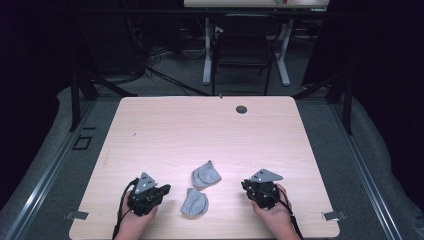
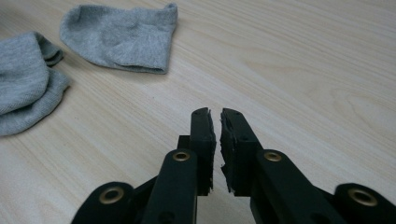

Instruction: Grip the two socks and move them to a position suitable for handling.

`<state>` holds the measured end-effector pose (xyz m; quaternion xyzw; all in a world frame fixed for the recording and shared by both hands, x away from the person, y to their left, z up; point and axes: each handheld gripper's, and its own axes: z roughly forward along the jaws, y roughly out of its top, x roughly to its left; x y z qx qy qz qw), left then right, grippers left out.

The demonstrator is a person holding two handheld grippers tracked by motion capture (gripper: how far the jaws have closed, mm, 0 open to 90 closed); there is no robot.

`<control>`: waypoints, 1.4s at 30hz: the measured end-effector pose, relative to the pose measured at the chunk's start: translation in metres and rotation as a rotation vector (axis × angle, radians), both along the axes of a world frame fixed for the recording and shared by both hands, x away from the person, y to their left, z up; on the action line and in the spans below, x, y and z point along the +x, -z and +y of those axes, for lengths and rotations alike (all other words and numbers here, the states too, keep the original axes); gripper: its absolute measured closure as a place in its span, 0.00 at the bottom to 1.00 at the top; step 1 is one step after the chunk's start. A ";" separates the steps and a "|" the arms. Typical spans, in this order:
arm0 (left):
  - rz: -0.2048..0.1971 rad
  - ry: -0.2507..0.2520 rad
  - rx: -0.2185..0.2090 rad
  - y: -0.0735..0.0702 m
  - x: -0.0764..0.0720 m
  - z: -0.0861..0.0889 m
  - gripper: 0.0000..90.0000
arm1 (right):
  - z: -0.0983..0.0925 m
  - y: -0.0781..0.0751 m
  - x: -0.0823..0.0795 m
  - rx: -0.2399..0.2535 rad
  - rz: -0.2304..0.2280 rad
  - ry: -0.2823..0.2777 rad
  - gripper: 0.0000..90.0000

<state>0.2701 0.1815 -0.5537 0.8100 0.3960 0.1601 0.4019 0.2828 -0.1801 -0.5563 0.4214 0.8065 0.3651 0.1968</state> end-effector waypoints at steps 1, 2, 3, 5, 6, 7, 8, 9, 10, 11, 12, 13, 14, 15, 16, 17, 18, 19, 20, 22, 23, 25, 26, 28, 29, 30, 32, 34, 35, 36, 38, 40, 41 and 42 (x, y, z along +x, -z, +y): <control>0.000 0.015 0.004 0.000 -0.001 -0.005 0.99 | 0.000 0.000 0.000 0.003 0.001 -0.002 0.93; 0.002 0.021 0.005 0.001 -0.002 -0.007 1.00 | 0.001 0.000 0.000 0.008 -0.001 -0.002 0.94; 0.001 0.034 0.013 0.001 -0.002 -0.010 1.00 | 0.000 0.000 0.000 0.004 0.000 -0.003 0.95; 0.004 0.054 0.022 0.003 -0.004 -0.016 1.00 | 0.001 0.000 0.000 0.000 -0.003 -0.003 0.96; 0.007 0.055 0.017 0.004 -0.004 -0.018 1.00 | 0.001 0.000 0.000 -0.004 -0.002 -0.005 0.96; 0.004 0.065 0.026 0.004 -0.004 -0.020 1.00 | 0.001 0.000 0.000 -0.004 -0.002 -0.006 0.97; 0.007 0.069 0.034 0.005 -0.005 -0.022 1.00 | 0.001 0.000 0.000 -0.007 0.001 -0.010 0.97; 0.008 0.072 0.033 0.006 -0.005 -0.024 1.00 | 0.001 0.000 0.000 -0.007 -0.001 -0.011 0.98; 0.010 0.075 0.037 0.007 -0.006 -0.026 1.00 | 0.002 0.000 -0.001 -0.008 -0.003 -0.011 0.98; 0.008 0.078 0.046 0.007 -0.006 -0.028 1.00 | 0.002 0.000 -0.001 -0.008 -0.007 -0.010 0.98; 0.009 0.082 0.048 0.008 -0.007 -0.031 1.00 | 0.002 0.000 -0.001 -0.008 -0.007 -0.011 0.98; 0.005 0.085 0.054 0.009 -0.008 -0.032 1.00 | 0.002 -0.001 -0.001 -0.007 -0.004 -0.008 0.98; -0.001 0.092 0.065 0.009 -0.008 -0.034 1.00 | 0.002 -0.001 -0.001 -0.006 -0.004 -0.009 0.98; -0.002 0.097 0.069 0.010 -0.009 -0.035 1.00 | 0.002 -0.001 -0.001 -0.005 -0.003 -0.009 0.98; -0.004 0.099 0.069 0.010 -0.009 -0.037 1.00 | 0.002 -0.001 -0.001 -0.003 -0.003 -0.010 0.98; -0.002 0.099 0.070 0.011 -0.010 -0.038 1.00 | 0.002 0.000 -0.001 -0.001 -0.005 -0.012 0.97; -0.005 0.099 0.068 0.011 -0.011 -0.040 1.00 | 0.001 0.000 0.000 -0.001 -0.003 -0.012 0.97; -0.012 0.099 0.063 0.011 -0.011 -0.041 1.00 | 0.001 0.000 0.000 0.001 0.001 -0.015 0.97; -0.013 0.105 0.063 0.010 -0.012 -0.042 1.00 | 0.001 0.000 0.000 0.001 0.001 -0.015 0.97; -0.012 0.114 0.059 0.011 -0.012 -0.045 1.00 | 0.001 0.000 0.000 0.003 0.000 -0.015 0.96; -0.006 0.113 0.054 0.011 -0.011 -0.046 1.00 | 0.001 0.000 -0.001 0.005 0.001 -0.016 0.96; 0.006 0.120 0.057 0.014 -0.011 -0.050 1.00 | 0.002 0.001 -0.001 0.007 0.004 -0.015 0.96; 0.002 0.126 0.068 0.015 -0.011 -0.051 1.00 | 0.002 0.001 0.000 0.009 0.001 -0.016 0.95; 0.009 0.136 0.082 0.018 -0.012 -0.054 1.00 | 0.002 0.001 0.000 0.011 0.001 -0.016 0.95; 0.008 0.140 0.087 0.019 -0.012 -0.055 1.00 | 0.002 0.001 -0.001 0.010 0.002 -0.016 0.95; 0.010 0.141 0.090 0.020 -0.013 -0.056 1.00 | 0.002 0.001 -0.001 0.010 0.002 -0.016 0.95; 0.016 0.146 0.090 0.021 -0.014 -0.057 1.00 | 0.001 0.002 0.000 0.013 0.003 -0.015 0.95; 0.014 0.156 0.093 0.022 -0.015 -0.059 1.00 | 0.001 0.002 0.000 0.013 0.007 -0.013 0.95; 0.016 0.160 0.097 0.022 -0.016 -0.060 1.00 | 0.001 0.002 0.000 0.018 0.008 -0.016 0.94; 0.020 0.164 0.097 0.023 -0.017 -0.061 1.00 | 0.001 0.002 0.000 0.017 0.009 -0.016 0.94; 0.025 0.176 0.103 0.024 -0.018 -0.064 1.00 | 0.001 0.002 -0.001 0.014 0.011 -0.016 0.94; 0.025 0.184 0.110 0.025 -0.020 -0.066 1.00 | 0.001 0.001 -0.001 0.016 0.010 -0.016 0.94; 0.024 0.188 0.113 0.026 -0.020 -0.067 0.99 | 0.001 0.001 -0.001 0.016 0.010 -0.016 0.94; 0.027 0.193 0.115 0.026 -0.021 -0.068 0.99 | 0.001 0.001 -0.001 0.016 0.011 -0.016 0.94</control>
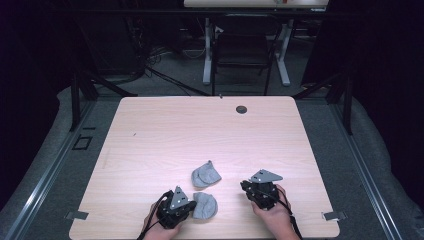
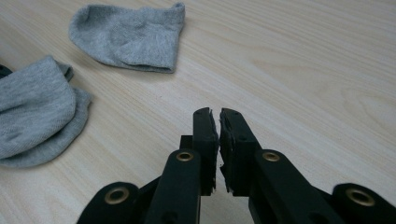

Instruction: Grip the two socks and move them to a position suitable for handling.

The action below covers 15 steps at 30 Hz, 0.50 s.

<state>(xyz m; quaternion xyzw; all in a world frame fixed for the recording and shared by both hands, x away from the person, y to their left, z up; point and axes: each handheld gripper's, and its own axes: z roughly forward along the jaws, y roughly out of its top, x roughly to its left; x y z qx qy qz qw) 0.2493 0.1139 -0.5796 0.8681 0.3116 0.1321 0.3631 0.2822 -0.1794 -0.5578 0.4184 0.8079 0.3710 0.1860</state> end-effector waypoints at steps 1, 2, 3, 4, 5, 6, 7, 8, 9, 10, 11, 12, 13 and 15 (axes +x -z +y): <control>-0.002 0.000 0.001 0.000 0.000 0.000 0.99 | 0.000 0.000 0.000 0.004 0.000 -0.001 0.94; -0.002 0.000 0.000 0.000 0.000 0.000 0.99 | 0.000 0.000 0.000 0.005 -0.001 -0.001 0.94; -0.007 -0.005 -0.001 -0.001 0.000 0.000 0.99 | 0.000 0.000 0.000 0.003 -0.002 -0.001 0.93; -0.012 -0.011 -0.007 -0.001 0.000 0.000 0.99 | 0.000 0.000 0.000 0.003 -0.002 -0.001 0.93; -0.018 -0.018 -0.017 -0.003 0.000 0.001 0.99 | 0.000 0.000 0.000 0.004 -0.002 -0.001 0.93; -0.024 -0.023 -0.025 -0.005 0.000 0.002 0.99 | 0.000 0.000 0.000 0.004 -0.002 -0.001 0.93; -0.034 -0.026 -0.041 -0.008 0.000 0.003 0.99 | 0.000 0.000 0.000 0.004 -0.003 -0.001 0.93; -0.041 -0.029 -0.049 -0.010 0.000 0.003 0.99 | 0.000 0.001 0.000 0.013 -0.009 0.002 0.93; -0.042 -0.031 -0.072 -0.013 0.000 0.004 0.99 | 0.000 0.001 0.000 0.013 -0.009 0.002 0.93; -0.043 -0.030 -0.088 -0.016 0.000 0.003 0.99 | 0.000 0.000 0.000 0.007 -0.006 0.000 0.93; -0.052 -0.026 -0.100 -0.017 -0.001 0.002 0.99 | 0.000 0.000 0.000 0.009 -0.008 0.003 0.93; -0.060 -0.016 -0.104 -0.018 -0.001 -0.001 0.99 | 0.000 0.000 0.000 0.008 -0.007 0.002 0.93; -0.061 -0.006 -0.104 -0.018 -0.001 -0.002 0.99 | 0.000 -0.001 0.000 0.003 -0.004 -0.002 0.93; -0.057 0.020 -0.095 -0.015 0.000 -0.009 0.97 | 0.000 -0.001 0.000 0.001 -0.007 -0.001 0.93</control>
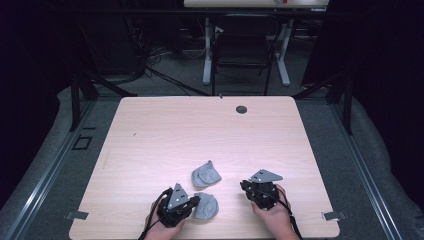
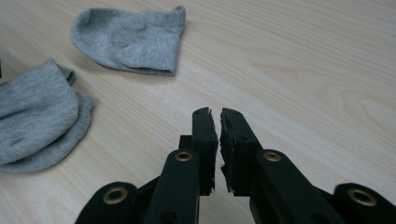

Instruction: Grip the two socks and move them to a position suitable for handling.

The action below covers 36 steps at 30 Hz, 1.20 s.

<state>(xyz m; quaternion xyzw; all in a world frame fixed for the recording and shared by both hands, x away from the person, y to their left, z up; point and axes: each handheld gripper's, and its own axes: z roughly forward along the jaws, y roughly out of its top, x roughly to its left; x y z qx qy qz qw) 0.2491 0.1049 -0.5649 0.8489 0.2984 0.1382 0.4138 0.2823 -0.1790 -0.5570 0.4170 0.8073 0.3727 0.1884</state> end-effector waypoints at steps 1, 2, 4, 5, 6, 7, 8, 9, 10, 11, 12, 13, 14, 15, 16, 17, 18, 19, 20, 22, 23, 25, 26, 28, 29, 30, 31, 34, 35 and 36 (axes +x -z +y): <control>0.000 0.005 0.013 0.002 0.000 -0.002 0.97 | 0.001 0.001 0.000 0.005 -0.001 0.002 0.93; -0.001 0.010 0.025 0.005 0.000 -0.006 0.97 | 0.001 0.001 0.000 0.008 -0.002 0.002 0.93; 0.000 0.022 0.050 0.010 -0.001 -0.009 0.97 | 0.001 0.001 0.000 0.003 -0.001 0.000 0.93; 0.001 0.026 0.059 0.011 -0.001 -0.010 0.97 | 0.001 0.001 0.000 0.004 -0.001 -0.002 0.93; -0.003 0.025 0.064 0.012 -0.002 -0.010 0.97 | 0.000 0.000 0.000 0.001 0.000 -0.003 0.93; 0.002 0.026 0.063 0.013 -0.002 -0.010 0.98 | 0.000 0.000 0.000 0.006 -0.003 0.001 0.93; 0.003 0.028 0.063 0.013 -0.002 -0.010 0.98 | 0.000 0.000 0.000 0.005 0.001 -0.001 0.93; 0.008 0.031 0.064 0.013 -0.002 -0.009 0.98 | 0.000 0.000 0.000 0.008 0.000 0.000 0.93; 0.020 0.028 0.058 0.014 -0.003 -0.009 0.98 | 0.000 0.000 0.000 0.006 0.001 -0.002 0.93; 0.021 0.027 0.060 0.015 -0.003 -0.009 0.98 | 0.000 0.000 0.000 0.005 0.002 -0.002 0.93; 0.025 0.027 0.054 0.016 -0.004 -0.009 0.98 | 0.000 0.000 0.000 0.008 0.001 -0.001 0.93; 0.019 0.027 0.054 0.016 -0.005 -0.009 0.98 | 0.001 0.001 0.000 0.010 -0.001 -0.001 0.93; 0.017 0.030 0.056 0.016 -0.006 -0.009 0.98 | 0.001 0.000 0.000 0.009 0.000 -0.008 0.93; 0.017 0.029 0.055 0.016 -0.007 -0.009 0.98 | 0.001 0.000 -0.001 0.007 -0.001 -0.009 0.93; 0.015 0.027 0.058 0.016 -0.009 -0.010 0.98 | 0.002 0.000 -0.001 0.010 -0.003 -0.012 0.93; 0.008 0.029 0.055 0.017 -0.010 -0.010 0.98 | 0.002 0.000 -0.001 0.011 -0.006 -0.015 0.93; 0.010 0.030 0.054 0.017 -0.011 -0.009 0.98 | 0.003 0.000 -0.001 0.012 -0.007 -0.015 0.93; 0.008 0.029 0.049 0.018 -0.012 -0.009 0.98 | 0.003 0.000 -0.002 0.015 -0.005 -0.017 0.93; 0.002 0.029 0.055 0.018 -0.012 -0.009 0.98 | 0.004 0.000 -0.002 0.017 -0.002 -0.022 0.93; -0.001 0.031 0.055 0.018 -0.013 -0.008 0.98 | 0.006 0.000 -0.002 0.012 0.002 -0.031 0.93; -0.002 0.027 0.048 0.018 -0.013 -0.008 0.98 | 0.007 0.000 -0.002 0.015 0.001 -0.035 0.93; -0.001 0.025 0.048 0.018 -0.013 -0.009 0.98 | 0.010 0.000 -0.003 0.023 0.002 -0.045 0.92; -0.001 0.023 0.048 0.018 -0.014 -0.009 0.97 | 0.011 -0.001 -0.003 0.023 0.005 -0.049 0.92; -0.002 0.031 0.047 0.017 -0.013 -0.008 0.94 | 0.015 -0.002 -0.002 0.029 0.010 -0.062 0.91; 0.008 0.032 0.034 0.016 -0.013 -0.007 0.91 | 0.017 -0.002 -0.001 0.027 0.018 -0.071 0.91; 0.012 0.029 0.023 0.015 -0.013 -0.006 0.91 | 0.020 -0.002 0.000 0.028 0.023 -0.082 0.91; 0.015 0.030 0.019 0.014 -0.013 -0.004 0.90 | 0.022 -0.003 0.002 0.014 0.029 -0.097 0.91; 0.009 0.018 0.012 0.011 -0.011 0.000 0.85 | 0.029 -0.004 0.006 0.015 0.034 -0.113 0.90; 0.004 0.009 0.006 0.010 -0.011 0.002 0.84 | 0.031 -0.006 0.008 0.008 0.037 -0.124 0.90; 0.004 0.004 0.006 0.009 -0.010 0.003 0.83 | 0.034 -0.007 0.010 0.001 0.034 -0.129 0.89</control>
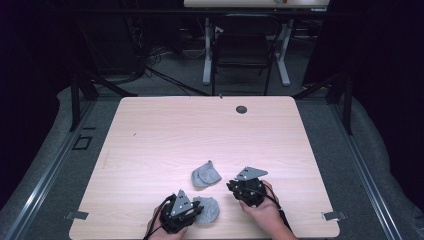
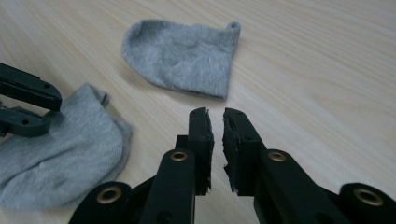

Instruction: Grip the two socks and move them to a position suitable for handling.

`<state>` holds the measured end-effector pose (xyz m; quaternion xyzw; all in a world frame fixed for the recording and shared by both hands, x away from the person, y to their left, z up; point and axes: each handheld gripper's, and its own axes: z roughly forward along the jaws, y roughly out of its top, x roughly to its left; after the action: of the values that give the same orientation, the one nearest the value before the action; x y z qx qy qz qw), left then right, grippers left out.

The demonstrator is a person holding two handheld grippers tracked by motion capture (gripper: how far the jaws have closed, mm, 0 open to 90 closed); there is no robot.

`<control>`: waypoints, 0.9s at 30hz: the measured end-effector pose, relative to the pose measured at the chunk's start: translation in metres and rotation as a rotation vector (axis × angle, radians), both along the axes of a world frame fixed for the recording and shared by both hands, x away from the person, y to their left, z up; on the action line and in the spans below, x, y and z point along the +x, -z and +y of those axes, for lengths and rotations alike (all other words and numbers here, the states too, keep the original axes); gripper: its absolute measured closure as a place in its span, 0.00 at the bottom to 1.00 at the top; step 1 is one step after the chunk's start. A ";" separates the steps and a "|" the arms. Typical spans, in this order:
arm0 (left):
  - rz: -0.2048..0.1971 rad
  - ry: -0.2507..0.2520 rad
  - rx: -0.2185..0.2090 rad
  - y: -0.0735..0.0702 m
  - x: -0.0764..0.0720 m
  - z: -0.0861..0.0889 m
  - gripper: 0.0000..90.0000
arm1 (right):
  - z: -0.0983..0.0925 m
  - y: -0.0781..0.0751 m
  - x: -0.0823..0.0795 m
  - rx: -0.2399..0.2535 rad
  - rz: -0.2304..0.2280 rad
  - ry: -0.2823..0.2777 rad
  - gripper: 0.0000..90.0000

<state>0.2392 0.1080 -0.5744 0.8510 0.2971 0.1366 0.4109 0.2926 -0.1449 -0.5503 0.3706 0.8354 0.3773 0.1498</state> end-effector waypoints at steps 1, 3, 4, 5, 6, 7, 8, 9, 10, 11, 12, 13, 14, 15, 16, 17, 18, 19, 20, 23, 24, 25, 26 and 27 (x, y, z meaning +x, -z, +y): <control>-0.002 -0.006 -0.003 -0.001 0.001 0.002 0.82 | 0.003 -0.002 0.003 -0.008 0.000 -0.004 0.87; -0.008 -0.018 -0.007 -0.002 0.002 0.005 0.77 | 0.009 -0.004 0.011 -0.008 0.005 -0.017 0.83; -0.006 -0.022 -0.006 -0.002 0.002 0.006 0.76 | 0.013 -0.005 0.014 0.001 0.006 -0.012 0.82; -0.009 -0.027 -0.004 -0.002 0.003 0.007 0.74 | 0.017 -0.007 0.018 0.001 0.007 -0.015 0.80; -0.012 -0.035 -0.005 -0.002 0.003 0.008 0.71 | 0.020 -0.008 0.022 0.000 0.004 -0.019 0.77; -0.021 -0.041 0.002 -0.001 0.004 0.009 0.68 | 0.025 -0.009 0.025 0.004 0.003 -0.016 0.74; -0.024 -0.050 0.003 -0.001 0.004 0.009 0.66 | 0.029 -0.010 0.028 0.005 0.000 -0.017 0.74; -0.034 -0.054 0.013 -0.002 0.004 0.010 0.65 | 0.032 -0.011 0.031 0.001 -0.004 -0.019 0.74; -0.032 -0.057 0.017 -0.002 0.005 0.011 0.65 | 0.036 -0.011 0.034 0.004 -0.003 -0.020 0.74; -0.030 -0.065 0.014 -0.002 0.005 0.012 0.65 | 0.039 -0.011 0.036 0.003 0.004 -0.026 0.74; -0.029 -0.067 0.017 -0.002 0.005 0.013 0.64 | 0.042 -0.011 0.039 -0.010 0.007 -0.035 0.75; -0.028 -0.072 0.016 -0.002 0.006 0.013 0.64 | 0.046 -0.010 0.041 -0.015 0.008 -0.035 0.76; -0.030 -0.078 0.019 -0.002 0.006 0.014 0.64 | 0.048 -0.010 0.044 -0.032 0.009 -0.039 0.78; -0.024 -0.082 0.019 -0.002 0.007 0.015 0.64 | 0.051 -0.009 0.046 -0.033 0.008 -0.036 0.79; -0.019 -0.085 0.022 -0.002 0.008 0.016 0.64 | 0.053 -0.008 0.048 -0.040 0.008 -0.040 0.81; -0.019 -0.085 0.022 -0.002 0.008 0.016 0.64 | 0.053 -0.008 0.048 -0.040 0.008 -0.040 0.81; -0.021 -0.087 0.022 -0.002 0.008 0.016 0.64 | 0.056 -0.005 0.051 -0.047 0.012 -0.036 0.83; -0.020 -0.090 0.021 -0.002 0.008 0.016 0.64 | 0.058 -0.003 0.052 -0.053 0.014 -0.032 0.84; -0.020 -0.094 0.022 -0.003 0.008 0.017 0.64 | 0.059 -0.001 0.053 -0.058 0.016 -0.028 0.86; -0.020 -0.100 0.021 -0.003 0.009 0.018 0.64 | 0.064 0.007 0.055 -0.087 0.027 -0.021 0.87; -0.020 -0.102 0.020 -0.003 0.009 0.019 0.64 | 0.065 0.010 0.055 -0.098 0.027 -0.013 0.87; -0.025 -0.104 0.022 -0.003 0.009 0.019 0.64 | 0.066 0.013 0.056 -0.098 0.029 -0.010 0.87; -0.024 -0.107 0.020 -0.004 0.009 0.019 0.64 | 0.066 0.015 0.056 -0.099 0.036 -0.008 0.87; -0.024 -0.110 0.015 -0.004 0.008 0.019 0.64 | 0.067 0.017 0.057 -0.096 0.039 -0.006 0.86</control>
<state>0.2477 0.1272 -0.5707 0.8349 0.3374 0.1711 0.3999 0.3492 -0.0781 -0.5669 0.3678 0.8564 0.3298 0.1501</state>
